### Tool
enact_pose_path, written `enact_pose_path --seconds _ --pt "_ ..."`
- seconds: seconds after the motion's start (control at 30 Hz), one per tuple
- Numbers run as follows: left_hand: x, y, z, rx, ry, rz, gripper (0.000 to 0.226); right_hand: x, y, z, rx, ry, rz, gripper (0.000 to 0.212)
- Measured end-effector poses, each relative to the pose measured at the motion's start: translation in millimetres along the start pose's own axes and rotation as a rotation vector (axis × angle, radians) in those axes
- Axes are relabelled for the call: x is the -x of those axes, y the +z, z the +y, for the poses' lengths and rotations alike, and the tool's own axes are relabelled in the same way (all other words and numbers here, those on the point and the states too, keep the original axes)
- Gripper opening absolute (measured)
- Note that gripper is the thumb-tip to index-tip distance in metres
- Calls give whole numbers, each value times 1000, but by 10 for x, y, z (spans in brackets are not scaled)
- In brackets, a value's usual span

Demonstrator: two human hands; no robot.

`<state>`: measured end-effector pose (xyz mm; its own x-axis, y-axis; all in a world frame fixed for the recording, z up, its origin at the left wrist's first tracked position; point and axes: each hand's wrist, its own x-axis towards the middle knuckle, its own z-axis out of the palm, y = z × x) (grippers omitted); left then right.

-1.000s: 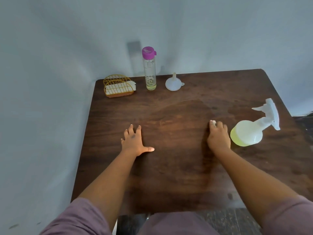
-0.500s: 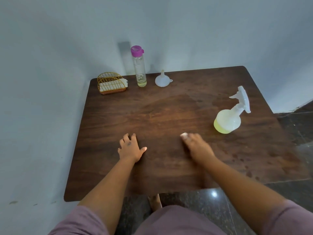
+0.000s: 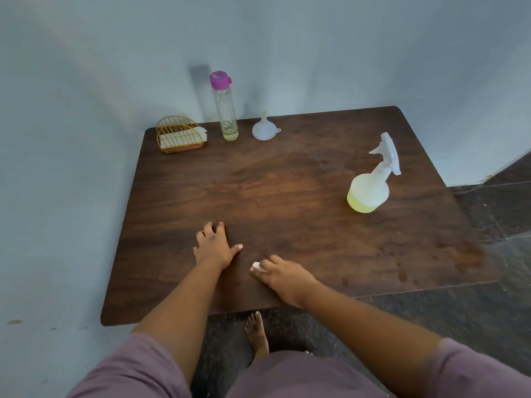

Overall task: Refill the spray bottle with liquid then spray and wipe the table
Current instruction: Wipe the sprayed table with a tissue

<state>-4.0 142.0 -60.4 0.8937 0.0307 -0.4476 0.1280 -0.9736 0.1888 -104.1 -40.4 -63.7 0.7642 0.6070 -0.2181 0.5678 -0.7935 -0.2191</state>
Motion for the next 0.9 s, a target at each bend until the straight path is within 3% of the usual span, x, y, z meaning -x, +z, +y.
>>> enact_pose_path --seconds 0.07,0.17,0.23,0.27,0.3,0.37,0.5,0.57,0.63,0.8,0.9 --pt "3 7 -29 1 16 -9 85 177 37 297 -3 58 59 52" --pt "7 19 -55 -14 24 -6 86 615 102 829 -75 594 228 52" --pt "6 6 -49 -25 26 -5 86 748 59 1047 -104 959 227 52" --pt "8 -1 -43 -29 26 -9 86 701 35 1082 -121 1041 205 48" --pt "8 -5 -34 -31 24 -10 85 597 15 1063 -122 1037 183 43" --pt "10 -7 -5 -34 20 -2 82 305 14 860 -140 846 154 35" --pt "7 27 62 -51 77 26 74 -274 -5 129 -137 150 86 45" --pt "-22 23 72 -70 126 20 70 -432 -108 98 -47 -17 56 50" --pt "-75 -6 58 -79 152 15 69 -482 -185 379 -88 118 99 49" --pt "-282 -110 -7 -77 150 32 64 -289 -383 1330 -104 970 145 50" --pt "-414 -169 -30 -92 148 35 61 -462 -474 1362 -137 1096 147 48"
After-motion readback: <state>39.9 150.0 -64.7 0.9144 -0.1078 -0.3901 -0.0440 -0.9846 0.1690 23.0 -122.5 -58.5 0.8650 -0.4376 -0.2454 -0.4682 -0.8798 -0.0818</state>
